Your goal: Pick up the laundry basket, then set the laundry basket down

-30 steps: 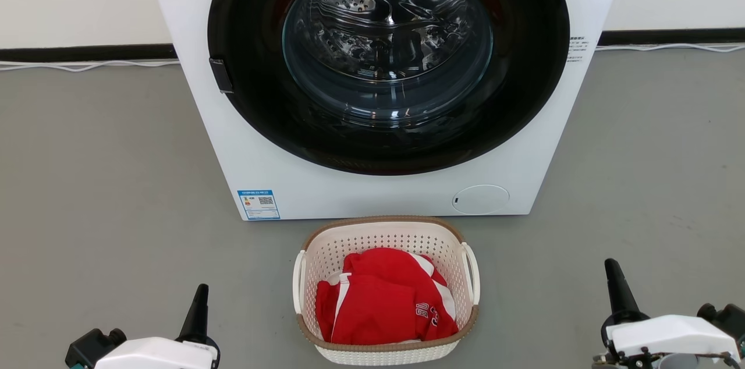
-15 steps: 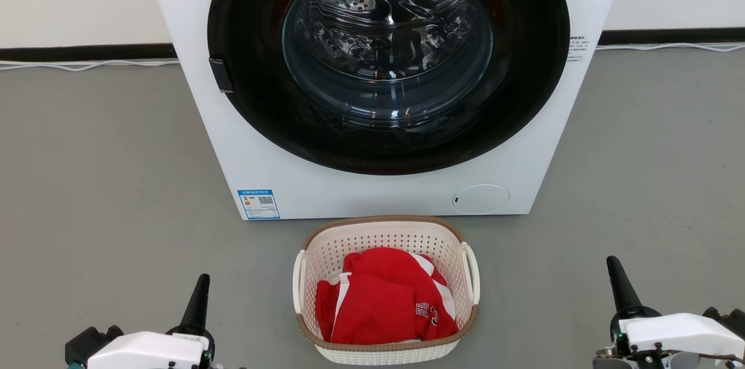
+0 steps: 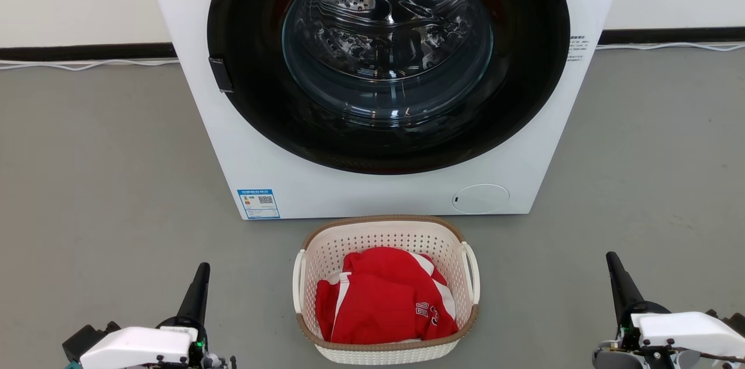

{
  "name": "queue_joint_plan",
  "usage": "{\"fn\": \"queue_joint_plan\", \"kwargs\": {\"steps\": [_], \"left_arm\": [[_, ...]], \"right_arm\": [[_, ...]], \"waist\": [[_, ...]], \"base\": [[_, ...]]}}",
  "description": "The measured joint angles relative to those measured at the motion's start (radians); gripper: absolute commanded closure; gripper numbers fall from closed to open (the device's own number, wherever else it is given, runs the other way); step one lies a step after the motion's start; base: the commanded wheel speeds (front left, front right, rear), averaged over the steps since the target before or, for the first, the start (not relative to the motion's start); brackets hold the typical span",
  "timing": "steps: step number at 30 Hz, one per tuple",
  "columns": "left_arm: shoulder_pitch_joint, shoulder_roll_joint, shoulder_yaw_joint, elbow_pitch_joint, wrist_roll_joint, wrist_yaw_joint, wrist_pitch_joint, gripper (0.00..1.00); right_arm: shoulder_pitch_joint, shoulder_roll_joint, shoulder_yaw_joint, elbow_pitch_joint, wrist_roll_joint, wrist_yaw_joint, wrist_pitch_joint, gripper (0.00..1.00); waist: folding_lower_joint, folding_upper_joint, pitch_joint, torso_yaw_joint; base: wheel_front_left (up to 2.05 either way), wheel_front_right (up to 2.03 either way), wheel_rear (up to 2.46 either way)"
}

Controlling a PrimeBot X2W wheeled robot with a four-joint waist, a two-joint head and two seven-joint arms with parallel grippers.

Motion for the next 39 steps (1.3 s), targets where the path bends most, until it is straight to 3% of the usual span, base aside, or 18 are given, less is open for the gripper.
{"fn": "queue_joint_plan", "kwargs": {"steps": [18, 39], "left_arm": [[-0.003, -0.002, 0.009, -0.034, -0.184, -0.009, 0.046, 1.0], [-0.003, -0.002, 0.009, -0.035, -0.187, -0.012, 0.046, 1.0]], "right_arm": [[-0.003, 0.004, -0.007, -0.026, 0.21, 0.0, 0.051, 1.0], [-0.019, 0.004, -0.007, -0.027, 0.212, 0.0, 0.051, 1.0]], "waist": [[0.0, 0.0, 0.001, 0.0], [0.0, 0.0001, 0.001, 0.0]], "base": [[0.0, 0.0, 0.0], [0.0, 0.0, 0.0]]}}
